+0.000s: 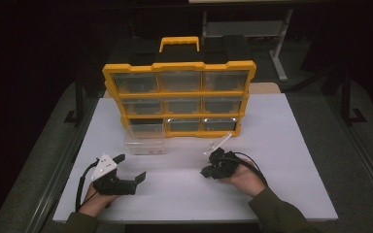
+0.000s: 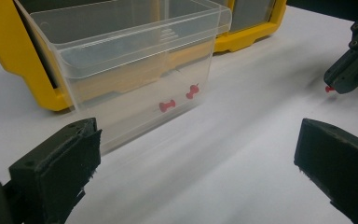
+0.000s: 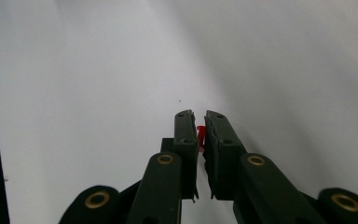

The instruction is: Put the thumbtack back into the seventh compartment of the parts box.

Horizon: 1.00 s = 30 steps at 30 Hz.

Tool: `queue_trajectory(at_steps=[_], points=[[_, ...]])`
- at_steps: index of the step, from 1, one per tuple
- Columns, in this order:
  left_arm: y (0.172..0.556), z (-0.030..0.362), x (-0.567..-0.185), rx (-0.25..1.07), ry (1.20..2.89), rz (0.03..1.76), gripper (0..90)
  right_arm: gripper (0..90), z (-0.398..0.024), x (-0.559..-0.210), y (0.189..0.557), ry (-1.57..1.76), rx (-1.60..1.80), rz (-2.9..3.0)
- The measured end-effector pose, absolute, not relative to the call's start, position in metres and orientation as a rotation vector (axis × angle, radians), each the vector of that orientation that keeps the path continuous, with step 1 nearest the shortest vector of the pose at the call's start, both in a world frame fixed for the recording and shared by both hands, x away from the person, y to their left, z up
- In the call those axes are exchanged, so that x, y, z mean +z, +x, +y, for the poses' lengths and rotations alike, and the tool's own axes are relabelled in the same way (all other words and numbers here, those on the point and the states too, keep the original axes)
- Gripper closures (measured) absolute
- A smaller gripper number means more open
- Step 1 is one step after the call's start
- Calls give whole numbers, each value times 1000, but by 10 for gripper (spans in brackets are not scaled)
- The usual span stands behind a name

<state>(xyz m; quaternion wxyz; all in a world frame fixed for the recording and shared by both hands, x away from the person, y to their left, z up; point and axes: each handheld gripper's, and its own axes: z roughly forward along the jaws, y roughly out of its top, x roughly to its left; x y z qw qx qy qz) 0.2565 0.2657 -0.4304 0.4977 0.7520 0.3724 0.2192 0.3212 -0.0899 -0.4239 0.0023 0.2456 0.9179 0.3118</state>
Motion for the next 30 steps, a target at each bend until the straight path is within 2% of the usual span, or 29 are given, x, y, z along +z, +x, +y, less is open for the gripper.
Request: queue_trajectory(at_steps=[30], points=[[257,266,-431,536,1829,895,0,827,-75,-398,337,711,1062,2864]])
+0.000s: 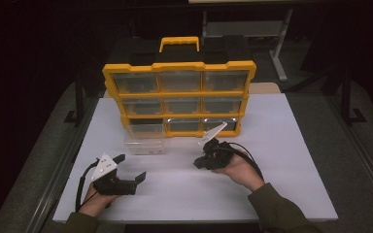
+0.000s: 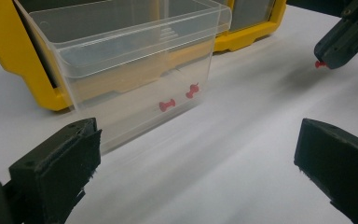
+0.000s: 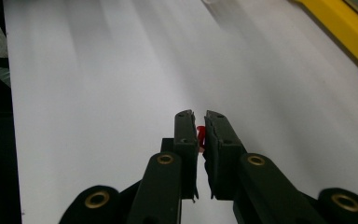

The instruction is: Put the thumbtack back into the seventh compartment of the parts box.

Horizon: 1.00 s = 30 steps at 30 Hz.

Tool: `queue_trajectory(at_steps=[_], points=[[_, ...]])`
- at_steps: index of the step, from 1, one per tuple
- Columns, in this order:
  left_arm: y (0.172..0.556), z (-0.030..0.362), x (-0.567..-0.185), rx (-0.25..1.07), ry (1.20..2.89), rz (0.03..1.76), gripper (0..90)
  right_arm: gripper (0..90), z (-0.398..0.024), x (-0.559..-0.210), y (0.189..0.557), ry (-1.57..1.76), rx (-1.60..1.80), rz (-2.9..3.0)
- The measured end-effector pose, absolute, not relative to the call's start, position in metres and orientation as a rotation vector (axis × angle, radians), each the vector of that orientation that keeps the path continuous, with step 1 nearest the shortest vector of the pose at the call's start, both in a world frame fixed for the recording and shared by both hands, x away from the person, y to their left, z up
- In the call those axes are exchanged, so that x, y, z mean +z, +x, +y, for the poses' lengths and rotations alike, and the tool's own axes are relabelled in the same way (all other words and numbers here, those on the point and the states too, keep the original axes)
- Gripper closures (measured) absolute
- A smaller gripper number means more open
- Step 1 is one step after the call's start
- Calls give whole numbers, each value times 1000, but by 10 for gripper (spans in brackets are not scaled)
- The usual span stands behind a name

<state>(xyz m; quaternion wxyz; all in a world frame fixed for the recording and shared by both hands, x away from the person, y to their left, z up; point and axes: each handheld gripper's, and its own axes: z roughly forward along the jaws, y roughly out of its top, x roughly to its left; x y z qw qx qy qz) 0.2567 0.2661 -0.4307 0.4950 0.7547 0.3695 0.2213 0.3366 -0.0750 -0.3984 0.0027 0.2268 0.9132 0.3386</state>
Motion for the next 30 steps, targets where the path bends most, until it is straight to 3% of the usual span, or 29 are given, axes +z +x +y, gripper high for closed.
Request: queue_trajectory(at_steps=[30], points=[[257,267,-430,537,1842,891,0,827,-42,-370,356,651,1166,2857]])
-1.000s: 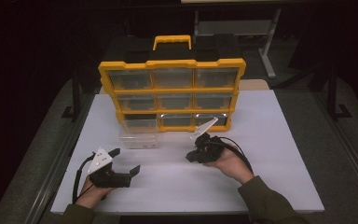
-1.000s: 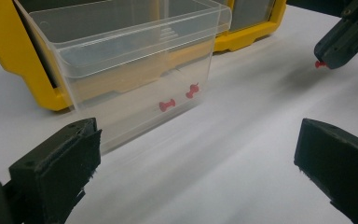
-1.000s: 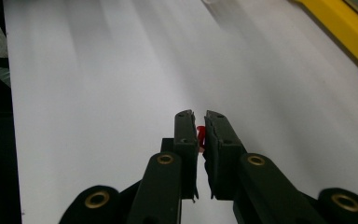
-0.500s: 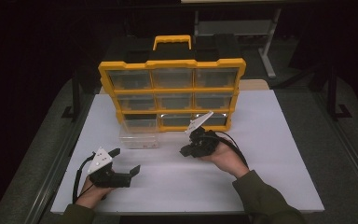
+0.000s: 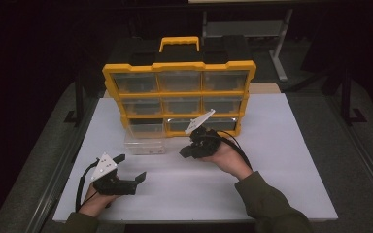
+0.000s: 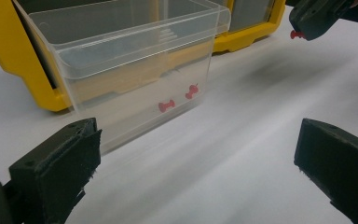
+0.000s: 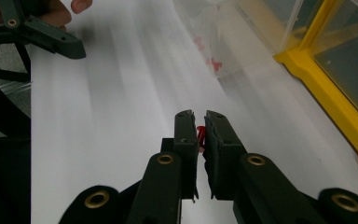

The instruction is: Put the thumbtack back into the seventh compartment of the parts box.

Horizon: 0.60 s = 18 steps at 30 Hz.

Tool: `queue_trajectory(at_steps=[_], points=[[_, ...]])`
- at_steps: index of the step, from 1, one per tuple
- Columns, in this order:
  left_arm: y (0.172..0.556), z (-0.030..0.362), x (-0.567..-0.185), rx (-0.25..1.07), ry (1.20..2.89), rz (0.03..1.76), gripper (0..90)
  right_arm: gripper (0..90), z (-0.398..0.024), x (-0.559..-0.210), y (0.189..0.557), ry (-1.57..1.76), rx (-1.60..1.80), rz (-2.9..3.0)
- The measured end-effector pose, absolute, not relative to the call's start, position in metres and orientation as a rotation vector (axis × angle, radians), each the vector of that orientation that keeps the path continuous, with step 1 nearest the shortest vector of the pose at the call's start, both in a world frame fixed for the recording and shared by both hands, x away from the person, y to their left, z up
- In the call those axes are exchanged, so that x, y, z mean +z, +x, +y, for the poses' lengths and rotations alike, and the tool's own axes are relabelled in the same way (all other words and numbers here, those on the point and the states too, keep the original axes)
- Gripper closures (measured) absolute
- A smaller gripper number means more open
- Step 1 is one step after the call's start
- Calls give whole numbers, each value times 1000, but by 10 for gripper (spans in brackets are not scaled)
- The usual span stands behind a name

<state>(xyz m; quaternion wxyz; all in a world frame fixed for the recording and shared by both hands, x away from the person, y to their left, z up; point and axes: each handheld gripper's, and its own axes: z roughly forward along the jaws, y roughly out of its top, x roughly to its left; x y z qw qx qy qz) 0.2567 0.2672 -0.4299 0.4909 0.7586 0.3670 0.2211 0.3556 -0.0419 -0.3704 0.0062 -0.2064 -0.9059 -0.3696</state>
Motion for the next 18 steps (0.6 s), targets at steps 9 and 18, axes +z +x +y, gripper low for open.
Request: queue_trajectory(at_steps=[9,18], points=[[256,267,-430,537,1840,892,0,827,-30,-362,362,-618,-1204,-2830],[256,267,-429,534,1839,894,0,827,-19,-354,369,-603,-1232,-2829]])
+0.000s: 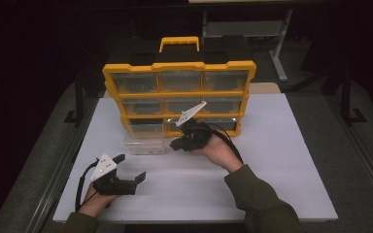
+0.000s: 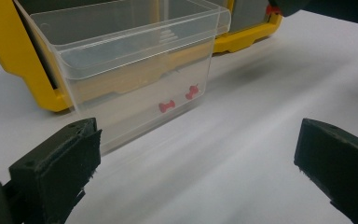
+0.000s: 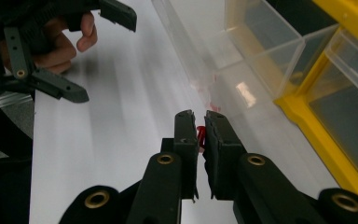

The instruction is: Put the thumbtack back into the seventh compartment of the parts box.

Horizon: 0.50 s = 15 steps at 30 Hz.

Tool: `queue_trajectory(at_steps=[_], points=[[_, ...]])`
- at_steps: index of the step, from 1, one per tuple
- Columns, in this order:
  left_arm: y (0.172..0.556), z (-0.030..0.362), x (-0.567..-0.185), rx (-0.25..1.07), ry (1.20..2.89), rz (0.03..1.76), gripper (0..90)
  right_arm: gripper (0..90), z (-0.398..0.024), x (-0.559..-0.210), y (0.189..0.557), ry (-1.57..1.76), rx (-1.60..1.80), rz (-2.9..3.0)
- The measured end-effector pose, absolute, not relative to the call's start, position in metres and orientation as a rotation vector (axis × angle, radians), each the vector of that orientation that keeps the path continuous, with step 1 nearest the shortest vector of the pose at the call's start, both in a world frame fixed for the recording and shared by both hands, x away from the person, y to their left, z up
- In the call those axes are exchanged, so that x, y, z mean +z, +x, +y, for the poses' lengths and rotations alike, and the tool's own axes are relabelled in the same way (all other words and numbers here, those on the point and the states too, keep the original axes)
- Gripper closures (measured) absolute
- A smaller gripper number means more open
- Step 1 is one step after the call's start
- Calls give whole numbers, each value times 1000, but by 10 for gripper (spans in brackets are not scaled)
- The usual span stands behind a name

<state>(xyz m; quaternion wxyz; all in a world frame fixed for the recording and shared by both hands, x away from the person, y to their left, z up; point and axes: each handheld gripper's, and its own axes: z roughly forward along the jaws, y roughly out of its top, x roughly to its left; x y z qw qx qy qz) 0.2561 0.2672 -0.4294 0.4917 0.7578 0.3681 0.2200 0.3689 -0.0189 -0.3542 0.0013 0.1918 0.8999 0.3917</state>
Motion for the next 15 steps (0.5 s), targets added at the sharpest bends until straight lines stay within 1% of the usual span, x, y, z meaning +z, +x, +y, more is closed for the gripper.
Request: queue_trajectory(at_steps=[15], points=[[256,267,-429,533,1839,893,0,827,2,-339,382,553,1232,2825]])
